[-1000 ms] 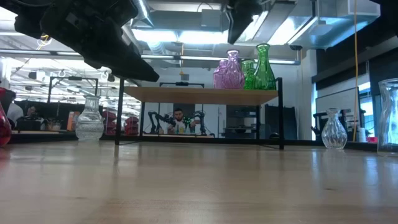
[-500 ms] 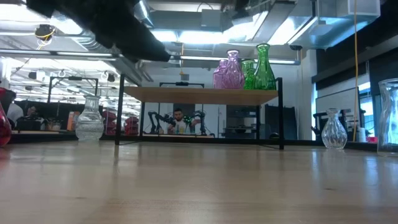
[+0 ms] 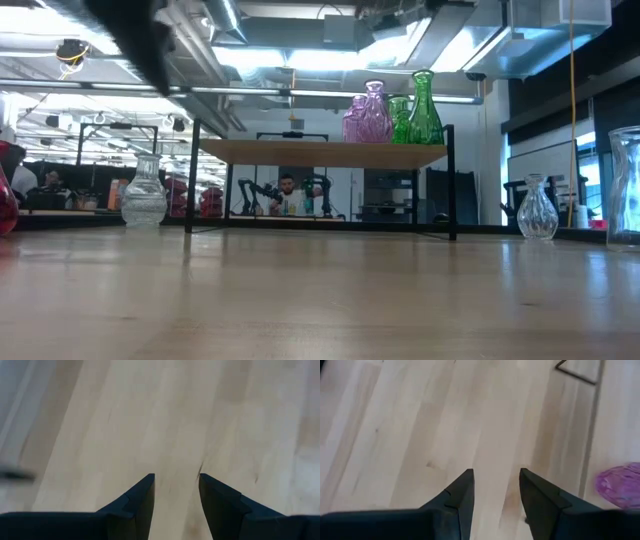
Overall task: Sort vases onto shelf
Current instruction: Put the top red vase on the shelf
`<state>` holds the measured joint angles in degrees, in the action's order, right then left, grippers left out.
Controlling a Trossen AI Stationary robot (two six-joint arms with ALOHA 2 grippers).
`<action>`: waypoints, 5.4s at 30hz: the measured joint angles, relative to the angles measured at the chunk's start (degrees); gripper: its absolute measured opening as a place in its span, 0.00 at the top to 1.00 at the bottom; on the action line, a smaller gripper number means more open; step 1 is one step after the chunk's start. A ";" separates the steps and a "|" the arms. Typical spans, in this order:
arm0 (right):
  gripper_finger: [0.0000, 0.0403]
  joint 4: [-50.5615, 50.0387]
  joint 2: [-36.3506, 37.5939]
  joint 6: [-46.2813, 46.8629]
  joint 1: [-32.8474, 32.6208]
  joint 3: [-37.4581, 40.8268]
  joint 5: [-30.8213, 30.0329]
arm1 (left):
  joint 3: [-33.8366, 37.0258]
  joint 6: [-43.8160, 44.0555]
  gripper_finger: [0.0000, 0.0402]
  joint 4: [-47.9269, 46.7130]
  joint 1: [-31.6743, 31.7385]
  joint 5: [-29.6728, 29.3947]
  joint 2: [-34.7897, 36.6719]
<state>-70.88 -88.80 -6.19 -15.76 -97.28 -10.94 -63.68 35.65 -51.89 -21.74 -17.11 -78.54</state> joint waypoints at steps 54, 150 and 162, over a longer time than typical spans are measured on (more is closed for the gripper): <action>0.65 57.50 18.74 -0.50 -4.86 51.24 -3.54 | 21.94 38.96 0.74 -23.86 -0.02 12.06 18.34; 0.65 59.13 18.43 7.42 -4.84 54.39 -6.43 | -58.64 -74.78 0.87 -10.62 47.39 0.63 -37.14; 0.65 59.11 18.43 7.42 -4.84 54.39 -6.43 | -58.64 -74.77 0.74 -9.69 46.41 -0.86 -37.11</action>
<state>-11.77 -70.37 1.23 -20.60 -42.89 -17.36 -122.32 -39.12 -61.58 24.67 -17.98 -115.65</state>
